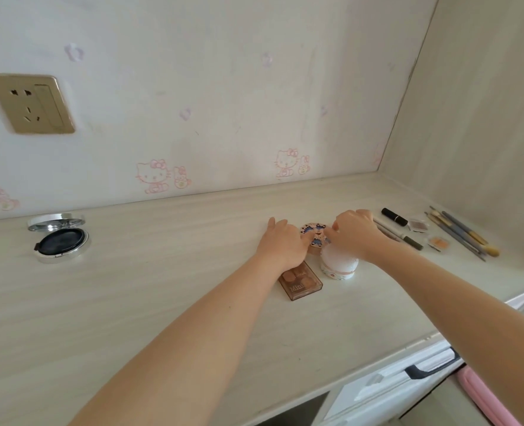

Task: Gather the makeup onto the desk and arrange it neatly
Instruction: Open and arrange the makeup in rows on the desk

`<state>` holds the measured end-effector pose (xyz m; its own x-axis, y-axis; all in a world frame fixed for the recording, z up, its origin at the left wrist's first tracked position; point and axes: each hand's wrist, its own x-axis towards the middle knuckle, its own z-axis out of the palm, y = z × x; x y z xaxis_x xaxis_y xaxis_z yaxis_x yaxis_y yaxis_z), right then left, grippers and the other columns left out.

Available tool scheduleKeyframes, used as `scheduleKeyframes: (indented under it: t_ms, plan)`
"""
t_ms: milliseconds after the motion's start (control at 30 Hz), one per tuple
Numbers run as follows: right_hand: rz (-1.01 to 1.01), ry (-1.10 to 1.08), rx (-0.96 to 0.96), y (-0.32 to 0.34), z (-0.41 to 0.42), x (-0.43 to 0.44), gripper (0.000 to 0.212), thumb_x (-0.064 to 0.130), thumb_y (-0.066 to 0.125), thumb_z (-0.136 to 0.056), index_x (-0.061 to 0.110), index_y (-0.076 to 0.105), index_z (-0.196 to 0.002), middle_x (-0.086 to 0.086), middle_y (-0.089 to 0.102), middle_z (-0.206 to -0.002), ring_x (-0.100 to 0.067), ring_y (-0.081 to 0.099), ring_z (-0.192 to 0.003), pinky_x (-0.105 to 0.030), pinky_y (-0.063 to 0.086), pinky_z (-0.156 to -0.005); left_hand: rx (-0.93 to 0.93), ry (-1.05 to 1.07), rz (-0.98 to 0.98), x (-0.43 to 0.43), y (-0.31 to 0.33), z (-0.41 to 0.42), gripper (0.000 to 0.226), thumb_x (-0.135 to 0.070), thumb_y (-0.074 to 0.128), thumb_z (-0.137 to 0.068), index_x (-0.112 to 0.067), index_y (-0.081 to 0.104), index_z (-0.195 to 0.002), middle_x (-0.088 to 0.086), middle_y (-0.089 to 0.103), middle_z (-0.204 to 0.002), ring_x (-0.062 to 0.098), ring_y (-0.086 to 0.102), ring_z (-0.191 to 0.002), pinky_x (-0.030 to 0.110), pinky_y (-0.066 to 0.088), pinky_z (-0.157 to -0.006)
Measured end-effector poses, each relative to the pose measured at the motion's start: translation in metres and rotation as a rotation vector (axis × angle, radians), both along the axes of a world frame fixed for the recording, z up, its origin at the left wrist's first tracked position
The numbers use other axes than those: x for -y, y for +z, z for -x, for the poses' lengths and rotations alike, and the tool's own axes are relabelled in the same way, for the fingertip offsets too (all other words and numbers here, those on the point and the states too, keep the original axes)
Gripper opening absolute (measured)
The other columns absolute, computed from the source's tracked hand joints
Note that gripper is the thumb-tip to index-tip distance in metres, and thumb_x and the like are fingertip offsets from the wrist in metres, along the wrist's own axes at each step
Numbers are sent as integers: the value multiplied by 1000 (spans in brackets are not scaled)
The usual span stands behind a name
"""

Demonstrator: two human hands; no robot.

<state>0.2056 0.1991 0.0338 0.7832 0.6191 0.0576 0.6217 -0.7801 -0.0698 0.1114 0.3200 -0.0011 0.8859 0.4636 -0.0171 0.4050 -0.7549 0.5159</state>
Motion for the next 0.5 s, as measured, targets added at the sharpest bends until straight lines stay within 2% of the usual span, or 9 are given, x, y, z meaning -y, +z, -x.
scheduleKeyframes:
  t_ms: [67,133,200,300,400,500]
  plan:
    - [-14,-5,-18,2,4,-3,42,27,37,-93,13,34,-54,-1,35,-57,-25,37,-68,-34,33,-87,10,-1,3,-1,-4,-4,61,-50,35,-97,4,62,-104,20,54,-124,36,33,-134,43,12,-119]
    - [-37,-11,-44,5,10,-7,38,24,39,-93,13,34,-57,-2,36,-56,-25,37,-65,-34,32,-87,21,18,34,0,-5,-5,57,-49,39,-96,3,61,-104,19,56,-120,37,37,-131,43,15,-118]
    - [-66,-28,-104,6,11,-9,34,25,41,-93,11,42,-62,-3,42,-58,-27,42,-66,-37,31,-93,35,42,88,0,-2,-4,52,-45,43,-96,3,60,-104,20,59,-115,36,39,-130,41,13,-118]
    - [-139,-50,-183,10,15,-9,30,24,44,-92,1,62,-84,-8,60,-70,-34,58,-82,-39,36,-96,76,36,159,3,4,1,41,-36,48,-97,2,59,-105,18,64,-102,30,48,-121,38,11,-119]
    - [-262,-52,-221,16,18,-8,34,19,48,-91,-5,63,-110,-19,69,-103,-37,61,-100,-42,42,-97,169,91,244,5,5,4,37,-30,56,-93,-6,52,-122,15,57,-122,30,46,-124,39,35,-107]
    - [-386,-55,-260,18,18,-7,26,17,52,-90,3,56,-112,-15,63,-109,-31,57,-100,-37,47,-80,270,96,308,6,6,9,42,-19,59,-92,-12,45,-131,11,58,-125,27,53,-115,30,43,-90]
